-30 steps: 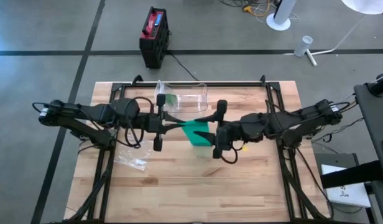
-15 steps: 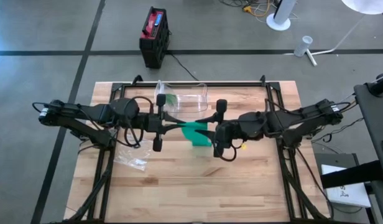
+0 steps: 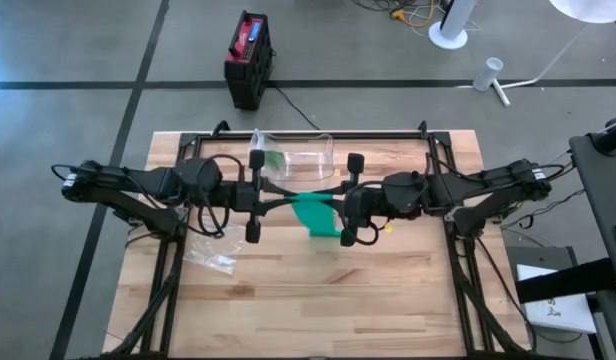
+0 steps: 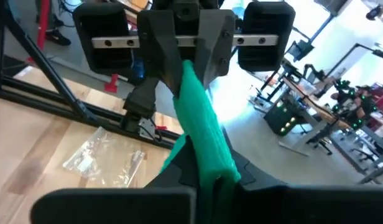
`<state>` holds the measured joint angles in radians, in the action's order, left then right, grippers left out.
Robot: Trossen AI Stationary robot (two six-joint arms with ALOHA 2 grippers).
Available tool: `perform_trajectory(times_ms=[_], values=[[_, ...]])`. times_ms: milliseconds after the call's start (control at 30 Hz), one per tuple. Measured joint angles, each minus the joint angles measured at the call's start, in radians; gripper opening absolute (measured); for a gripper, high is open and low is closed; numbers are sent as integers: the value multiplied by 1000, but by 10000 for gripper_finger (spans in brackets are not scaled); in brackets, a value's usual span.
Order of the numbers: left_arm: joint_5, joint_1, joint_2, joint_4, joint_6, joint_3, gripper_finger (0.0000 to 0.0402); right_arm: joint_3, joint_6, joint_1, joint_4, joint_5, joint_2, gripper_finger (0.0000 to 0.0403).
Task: Roll bandage
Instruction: Roll the blue bandage
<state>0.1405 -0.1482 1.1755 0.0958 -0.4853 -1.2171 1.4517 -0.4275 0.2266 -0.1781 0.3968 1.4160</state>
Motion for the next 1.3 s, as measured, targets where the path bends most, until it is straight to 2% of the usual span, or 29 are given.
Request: perform_trajectory(times_ms=[100,233,467,633,700,833,1033,1167,1300], values=[[1,1,-32,23,58,0,75,0,-52,1,7,-5,-5,9],[-14,13,-68,31,222,0,148,0,-175,2,45,-4,-11,6],[-160,84,-78,53,567,0,276,-6,-415,17,107,24,11,4],[-278,129,-63,53,687,0,341,-8,-540,33,175,90,38,4],[-288,134,-53,43,708,0,357,-9,-566,33,184,101,46,3],[-289,134,-35,39,714,0,367,-10,-613,33,212,137,61,3],[-289,133,-31,1,711,0,347,-10,-612,33,221,155,60,3],[-286,133,-31,-24,718,0,316,-10,-602,33,224,162,60,2],[-285,133,-12,-23,730,0,259,-10,-574,33,234,164,60,2]])
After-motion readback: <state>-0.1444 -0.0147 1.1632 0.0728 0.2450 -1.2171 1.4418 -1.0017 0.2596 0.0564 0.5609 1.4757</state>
